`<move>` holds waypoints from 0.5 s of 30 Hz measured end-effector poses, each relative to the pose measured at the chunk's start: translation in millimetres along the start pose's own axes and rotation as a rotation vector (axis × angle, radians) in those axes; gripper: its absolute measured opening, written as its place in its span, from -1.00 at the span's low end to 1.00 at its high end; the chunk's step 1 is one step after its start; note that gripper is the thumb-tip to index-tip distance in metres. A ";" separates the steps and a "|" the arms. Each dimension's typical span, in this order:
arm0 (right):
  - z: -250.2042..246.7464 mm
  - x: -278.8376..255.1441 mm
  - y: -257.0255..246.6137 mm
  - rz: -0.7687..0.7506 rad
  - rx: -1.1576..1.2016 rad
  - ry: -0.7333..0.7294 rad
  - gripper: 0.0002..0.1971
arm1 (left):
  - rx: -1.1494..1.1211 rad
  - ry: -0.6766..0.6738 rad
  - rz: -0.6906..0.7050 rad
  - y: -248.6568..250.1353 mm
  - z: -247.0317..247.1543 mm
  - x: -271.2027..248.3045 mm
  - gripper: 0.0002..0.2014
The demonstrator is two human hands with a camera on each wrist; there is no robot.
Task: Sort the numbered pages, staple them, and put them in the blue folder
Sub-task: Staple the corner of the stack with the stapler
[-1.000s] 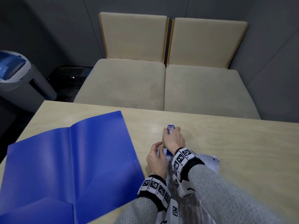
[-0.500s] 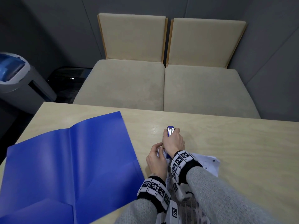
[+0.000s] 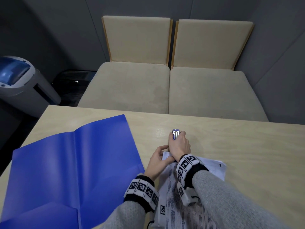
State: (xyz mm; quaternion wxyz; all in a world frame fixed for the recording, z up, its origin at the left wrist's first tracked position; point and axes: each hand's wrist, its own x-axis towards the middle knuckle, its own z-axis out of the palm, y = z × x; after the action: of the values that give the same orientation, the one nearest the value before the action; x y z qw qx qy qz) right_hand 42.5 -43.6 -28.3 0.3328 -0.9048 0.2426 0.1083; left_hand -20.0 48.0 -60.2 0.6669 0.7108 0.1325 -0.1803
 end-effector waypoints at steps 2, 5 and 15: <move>-0.8 -0.3 0.0 -0.007 0.003 0.002 -0.59 | 0.007 -0.107 -0.056 6.1 -7.4 3.2 -0.30; -0.9 0.1 1.0 -0.009 0.012 0.003 -0.59 | 0.043 -0.217 -0.064 15.1 -12.2 6.7 -0.43; 6.1 2.4 2.2 -0.044 0.033 0.005 -0.60 | 0.053 -0.055 0.026 1.1 -1.4 5.7 -0.39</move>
State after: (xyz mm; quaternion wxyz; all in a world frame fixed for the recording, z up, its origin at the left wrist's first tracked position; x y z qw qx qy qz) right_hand 43.2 -42.0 -35.0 0.3494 -0.9046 0.2250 0.0947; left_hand -14.3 49.0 -61.7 0.6534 0.7246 0.1000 -0.1948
